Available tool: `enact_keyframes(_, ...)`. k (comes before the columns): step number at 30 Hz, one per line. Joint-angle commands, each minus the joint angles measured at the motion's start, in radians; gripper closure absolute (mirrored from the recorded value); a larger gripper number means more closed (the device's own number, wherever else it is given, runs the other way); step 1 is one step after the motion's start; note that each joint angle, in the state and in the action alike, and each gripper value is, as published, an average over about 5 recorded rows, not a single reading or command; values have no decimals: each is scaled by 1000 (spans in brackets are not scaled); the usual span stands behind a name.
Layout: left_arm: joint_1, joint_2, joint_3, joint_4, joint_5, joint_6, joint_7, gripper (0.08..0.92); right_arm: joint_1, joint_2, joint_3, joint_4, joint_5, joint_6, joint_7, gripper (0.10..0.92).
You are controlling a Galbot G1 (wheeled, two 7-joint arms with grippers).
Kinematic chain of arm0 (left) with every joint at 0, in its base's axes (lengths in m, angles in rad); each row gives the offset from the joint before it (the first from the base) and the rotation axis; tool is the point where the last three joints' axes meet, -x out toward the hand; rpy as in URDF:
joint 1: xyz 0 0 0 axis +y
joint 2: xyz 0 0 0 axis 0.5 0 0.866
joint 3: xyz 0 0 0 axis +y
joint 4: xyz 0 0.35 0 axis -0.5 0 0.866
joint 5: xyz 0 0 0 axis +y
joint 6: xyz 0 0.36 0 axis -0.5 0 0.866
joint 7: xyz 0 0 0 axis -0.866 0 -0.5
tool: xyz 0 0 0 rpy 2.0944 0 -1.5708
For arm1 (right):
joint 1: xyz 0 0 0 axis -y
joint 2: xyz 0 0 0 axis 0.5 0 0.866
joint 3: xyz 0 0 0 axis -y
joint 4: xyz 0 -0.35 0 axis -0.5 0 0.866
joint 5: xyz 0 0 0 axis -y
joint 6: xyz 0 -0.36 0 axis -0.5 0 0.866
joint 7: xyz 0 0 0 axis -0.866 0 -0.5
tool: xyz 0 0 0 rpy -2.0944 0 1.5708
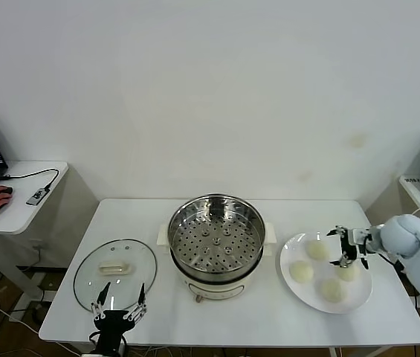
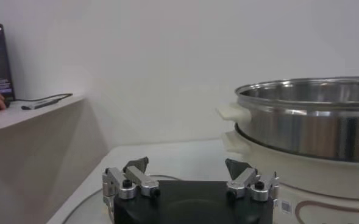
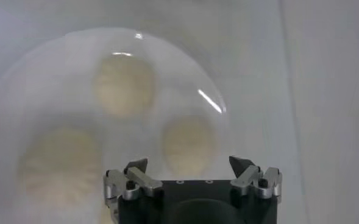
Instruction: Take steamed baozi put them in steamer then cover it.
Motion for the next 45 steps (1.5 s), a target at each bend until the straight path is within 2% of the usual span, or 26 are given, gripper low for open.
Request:
enact_keyframes(1,2,-1,-4,-3,4,-1,0,177,185,64,-215,-126,-17,2,-57,203)
enact_keyframes(12,2,0,-12,1,12,-6,1,177,219,147,-252,-213,-47,-8,-45,205)
enact_keyframes(29,-5,1,-11,3,13,-5,2,177,232,142,-268,-200,-43,-15,-51,413)
enact_keyframes(37,-3,9,-11,0,11,-4,2,177,310,24,-336,-57,69,-31,-63,448)
enact_keyframes(41,-3,15,-11,-2,8,-3,3,177,441,-50,-429,27,186,-48,-64,448)
enact_keyframes(45,-9,19,-8,-4,1,-2,2,177,629,-59,-550,61,265,-41,-59,448)
